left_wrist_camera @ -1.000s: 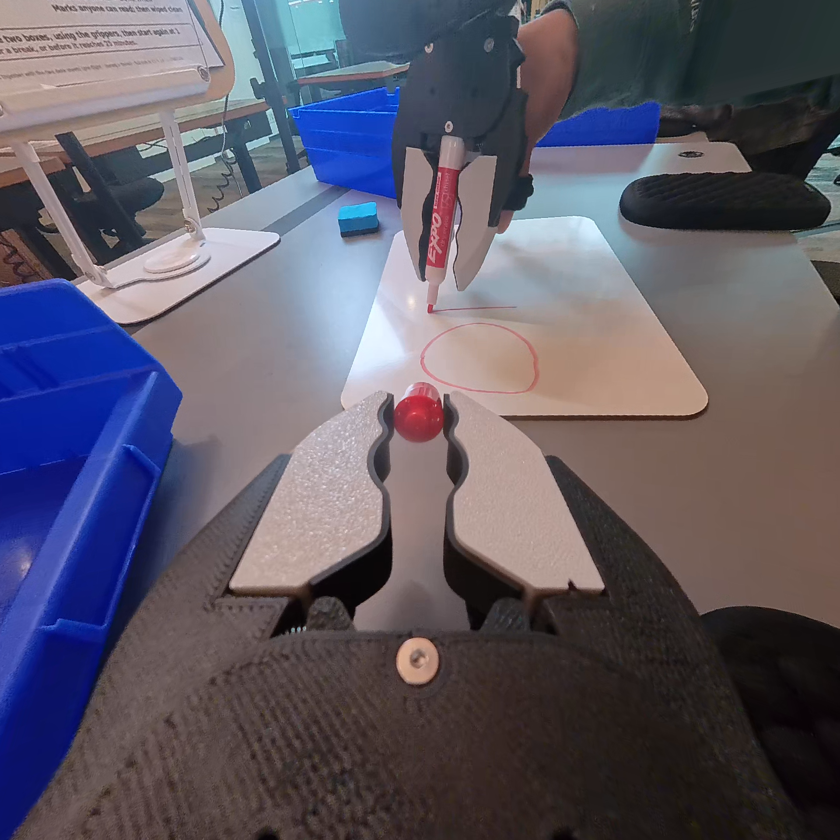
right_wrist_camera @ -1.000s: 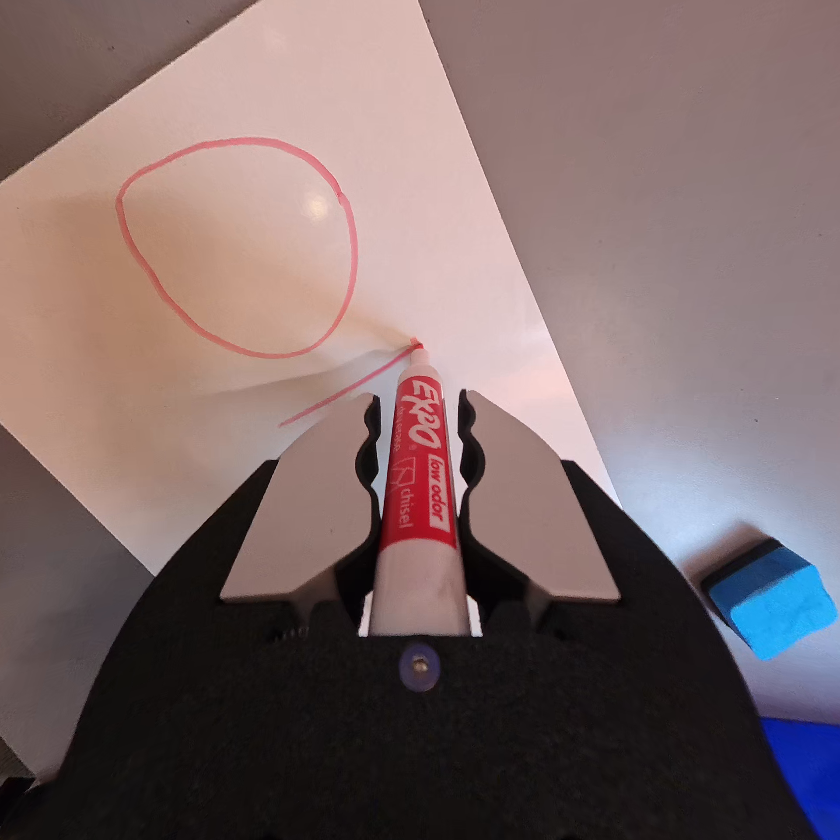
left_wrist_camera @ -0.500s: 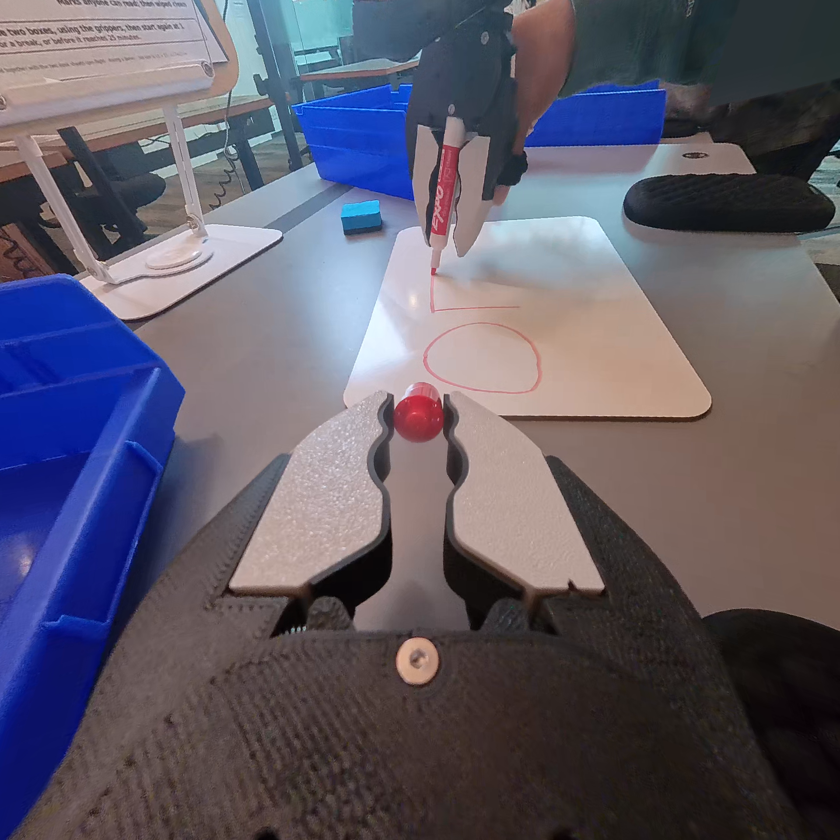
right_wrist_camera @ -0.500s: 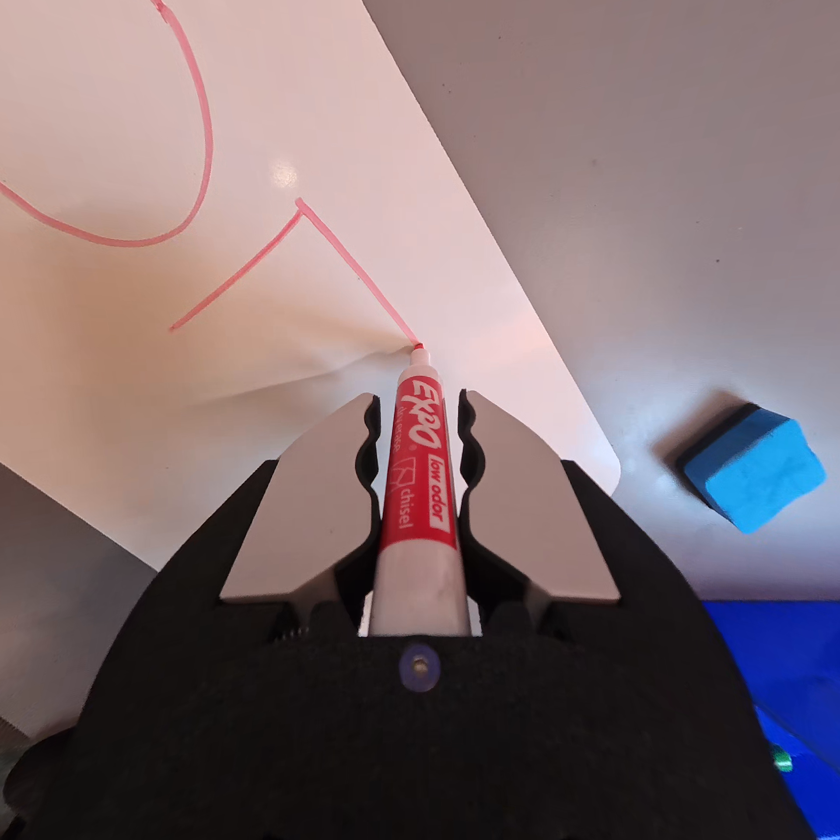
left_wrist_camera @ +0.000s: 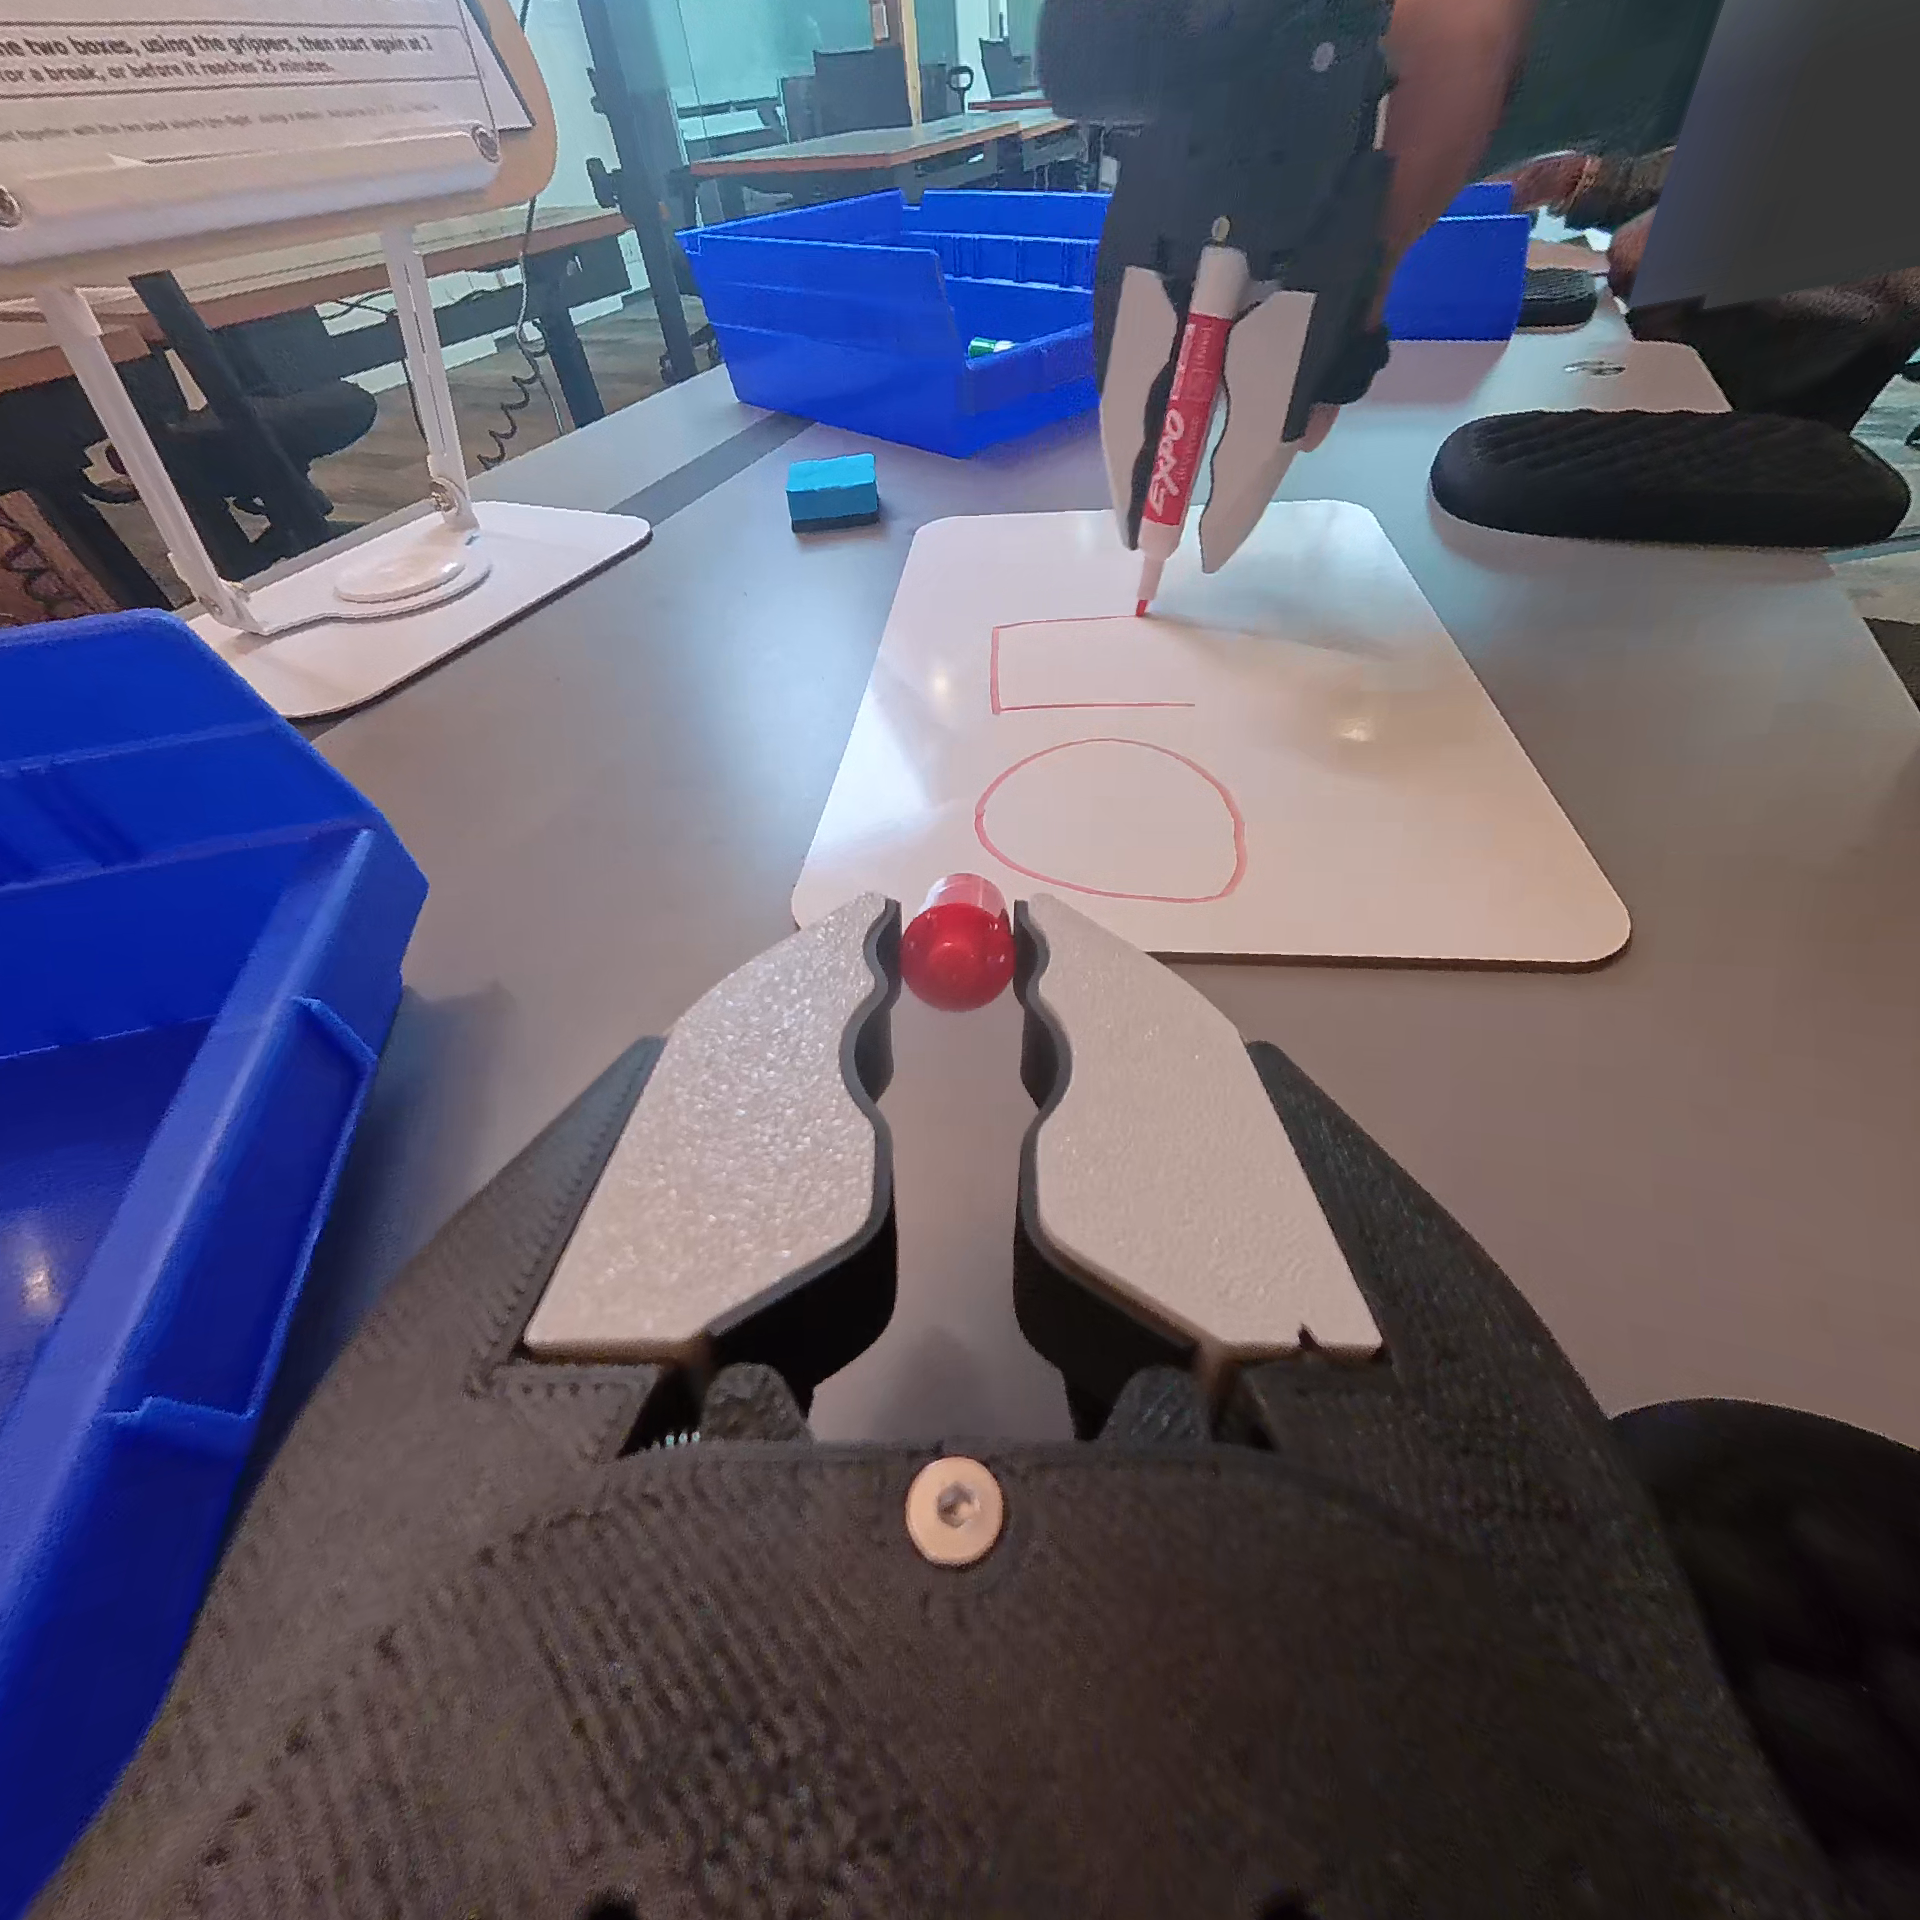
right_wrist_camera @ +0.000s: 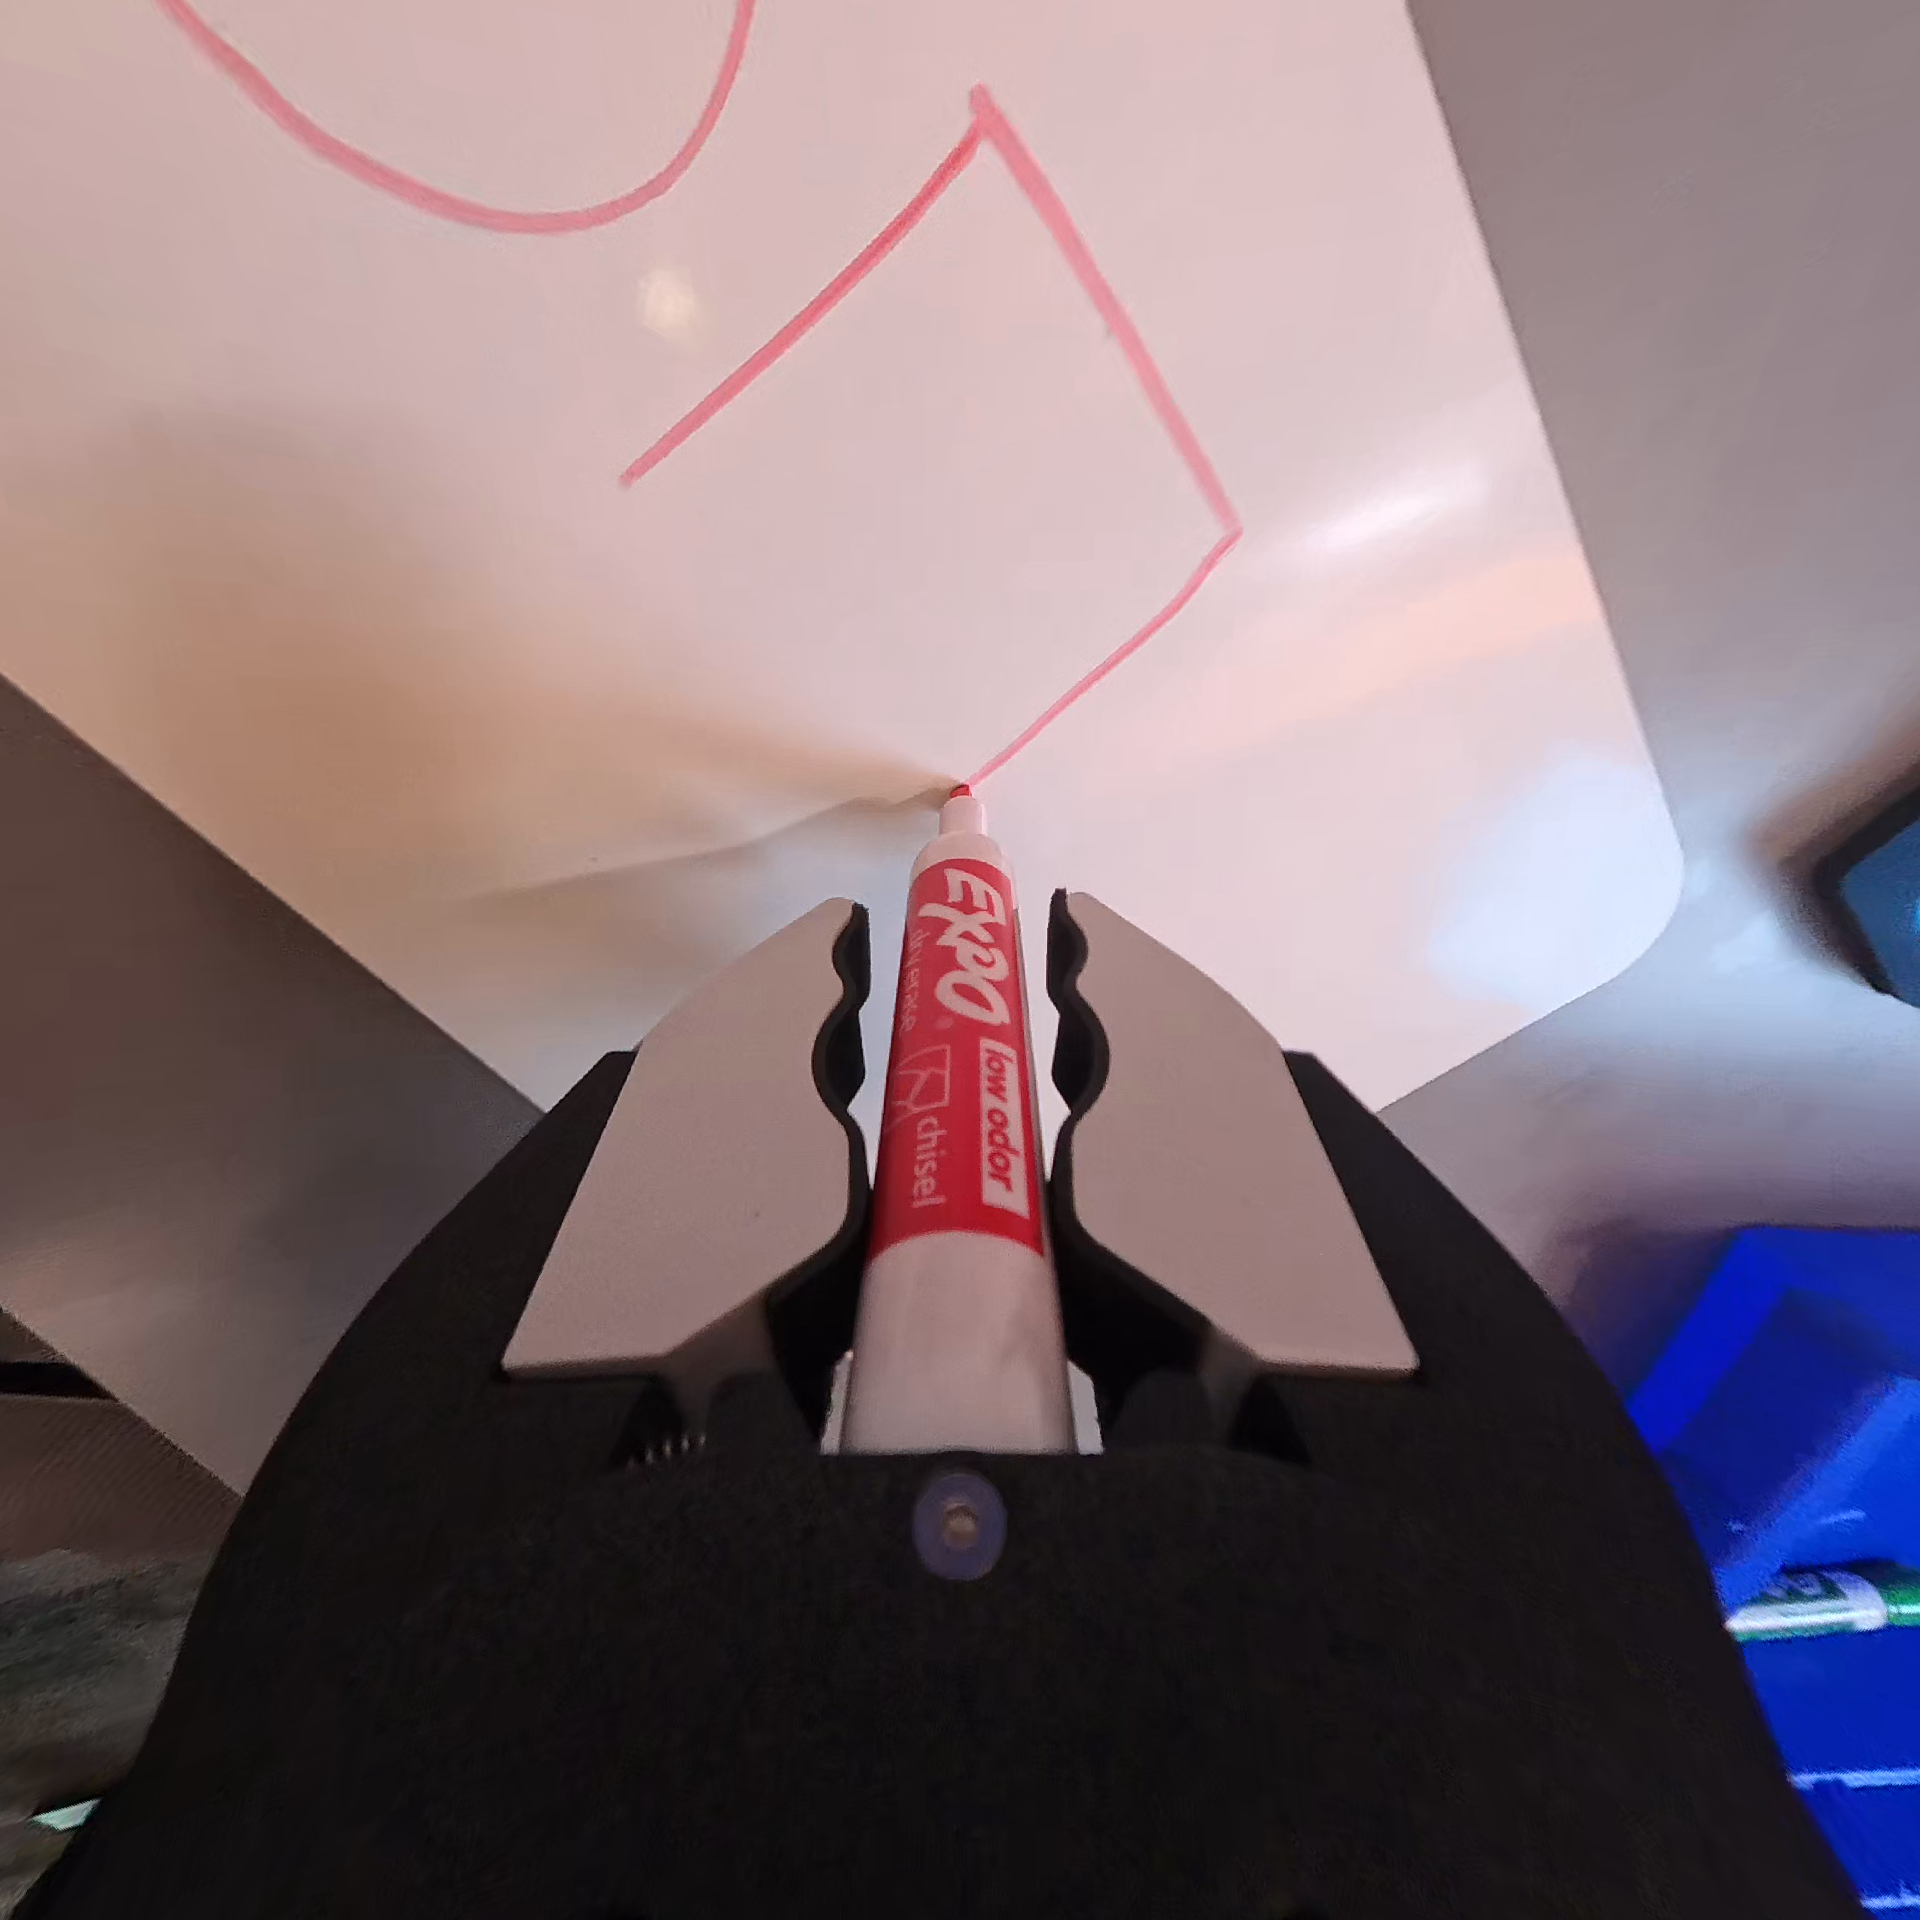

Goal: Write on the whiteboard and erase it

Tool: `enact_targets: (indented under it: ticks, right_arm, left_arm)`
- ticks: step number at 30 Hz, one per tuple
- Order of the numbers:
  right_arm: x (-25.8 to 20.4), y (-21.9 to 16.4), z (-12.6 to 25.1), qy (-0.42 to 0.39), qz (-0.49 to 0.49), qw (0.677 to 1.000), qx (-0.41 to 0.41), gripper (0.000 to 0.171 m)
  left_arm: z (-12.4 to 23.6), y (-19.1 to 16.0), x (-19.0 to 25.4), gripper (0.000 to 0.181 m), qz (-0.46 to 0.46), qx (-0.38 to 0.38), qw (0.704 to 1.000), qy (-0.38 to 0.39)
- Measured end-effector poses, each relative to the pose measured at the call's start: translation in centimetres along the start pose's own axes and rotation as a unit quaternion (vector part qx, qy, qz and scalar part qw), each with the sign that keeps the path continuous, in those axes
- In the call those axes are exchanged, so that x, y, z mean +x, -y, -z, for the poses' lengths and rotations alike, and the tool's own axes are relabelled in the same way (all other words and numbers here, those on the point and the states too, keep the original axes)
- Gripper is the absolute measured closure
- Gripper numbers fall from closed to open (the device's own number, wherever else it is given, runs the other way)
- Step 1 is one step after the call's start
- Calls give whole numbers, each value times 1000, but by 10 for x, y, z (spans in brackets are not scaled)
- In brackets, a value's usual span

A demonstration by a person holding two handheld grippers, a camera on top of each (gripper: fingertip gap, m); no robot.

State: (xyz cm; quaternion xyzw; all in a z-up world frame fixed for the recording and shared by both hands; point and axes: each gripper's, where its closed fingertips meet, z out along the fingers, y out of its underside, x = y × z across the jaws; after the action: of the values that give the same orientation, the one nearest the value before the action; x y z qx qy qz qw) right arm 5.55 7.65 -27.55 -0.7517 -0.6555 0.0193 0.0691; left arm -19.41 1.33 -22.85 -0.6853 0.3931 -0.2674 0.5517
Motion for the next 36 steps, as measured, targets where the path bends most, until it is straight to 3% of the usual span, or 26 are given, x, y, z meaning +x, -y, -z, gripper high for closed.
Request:
enact_targets:
  ticks: [5,14,24,36]
  right_arm:
    - [-6,0,0,-3,6,1000,-1,138]
    - [-49,53,-5,29,84,995,37,137]
    - [31,9,11,-20,-40,996,79,138]
    - [29,9,-3,-5,-36,997,71,137]
  left_arm:
    - [0,0,0,161,-1,0,1000,0]
    - [0,0,0,161,0,0,1000,-2]
    - [0,0,1,161,2,-1,1000,-4]
    - [0,1,0,161,-1,3,1000,-4]
